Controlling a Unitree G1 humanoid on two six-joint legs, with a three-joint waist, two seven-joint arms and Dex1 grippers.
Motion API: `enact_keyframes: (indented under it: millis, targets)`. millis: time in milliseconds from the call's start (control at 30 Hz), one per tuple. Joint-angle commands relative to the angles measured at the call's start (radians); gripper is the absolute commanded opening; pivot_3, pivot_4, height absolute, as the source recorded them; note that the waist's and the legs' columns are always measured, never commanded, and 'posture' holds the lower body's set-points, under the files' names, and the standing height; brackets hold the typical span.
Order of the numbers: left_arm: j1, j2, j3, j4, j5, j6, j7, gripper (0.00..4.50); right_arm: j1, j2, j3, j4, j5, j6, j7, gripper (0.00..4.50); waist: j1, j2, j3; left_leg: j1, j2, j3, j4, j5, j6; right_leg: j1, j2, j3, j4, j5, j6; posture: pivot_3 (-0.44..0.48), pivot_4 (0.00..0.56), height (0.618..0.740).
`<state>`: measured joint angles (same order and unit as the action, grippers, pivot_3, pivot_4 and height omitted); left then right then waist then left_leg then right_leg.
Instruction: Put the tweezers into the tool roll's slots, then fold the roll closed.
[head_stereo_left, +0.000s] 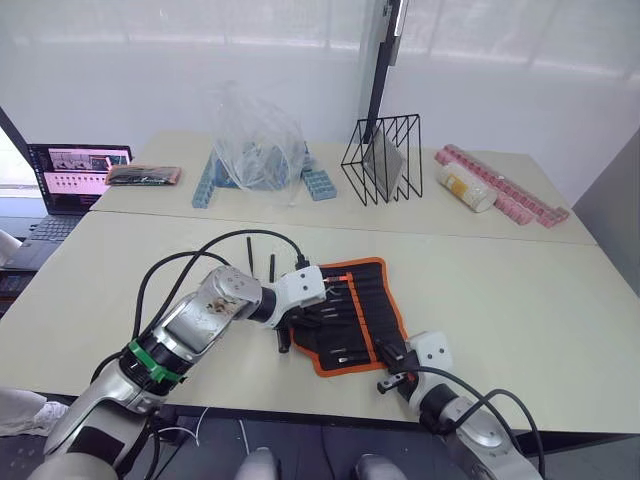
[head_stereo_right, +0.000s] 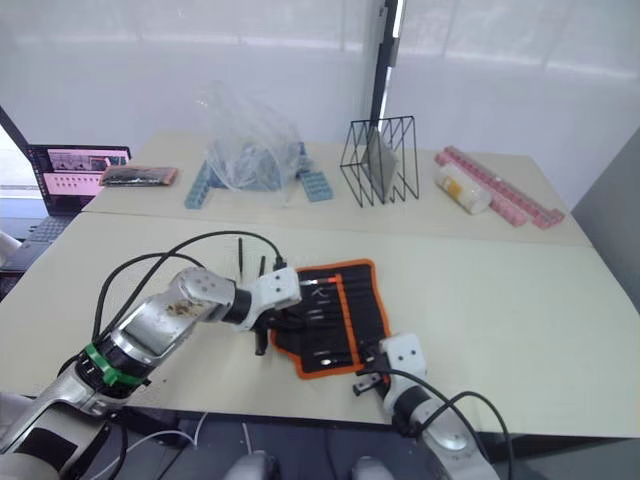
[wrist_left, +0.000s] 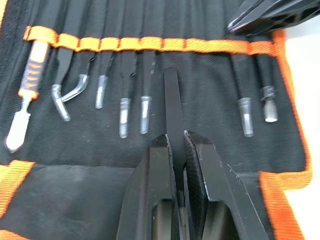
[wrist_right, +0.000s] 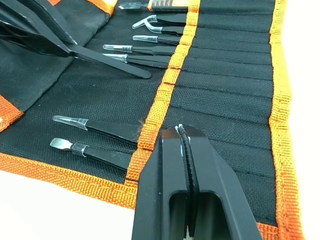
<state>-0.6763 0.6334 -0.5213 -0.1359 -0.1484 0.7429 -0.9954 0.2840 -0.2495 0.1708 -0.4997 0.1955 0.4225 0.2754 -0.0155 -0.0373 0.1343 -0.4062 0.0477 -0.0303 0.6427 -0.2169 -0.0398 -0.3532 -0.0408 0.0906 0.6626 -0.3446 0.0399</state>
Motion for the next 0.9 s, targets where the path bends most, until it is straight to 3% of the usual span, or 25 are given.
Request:
enact_keyframes:
  millis: [33, 900]
  targets:
    - [-0.026, -0.010, -0.021, 0.001, 0.031, -0.006, -0.018, 0.03, 0.062, -0.009, 0.032, 0.109, -0.031, 0.056, -0.010, 0.00, 0.000, 0.000, 0.000, 0.000, 0.000, 0.000, 0.000, 0.000, 0.000, 0.000, 0.000, 0.000, 0.000, 0.000, 0.000, 0.000, 0.150, 0.705]
    - [-0.130, -0.319, -0.095, 0.283, 0.209, -0.157, 0.013, 0.03, 0.071, 0.000, 0.049, 0.070, -0.028, 0.088, -0.029, 0.00, 0.011, -0.002, -0.001, 0.000, -0.001, 0.000, 0.002, 0.000, 0.000, 0.002, -0.001, 0.000, 0.000, 0.000, 0.001, 0.000, 0.150, 0.705]
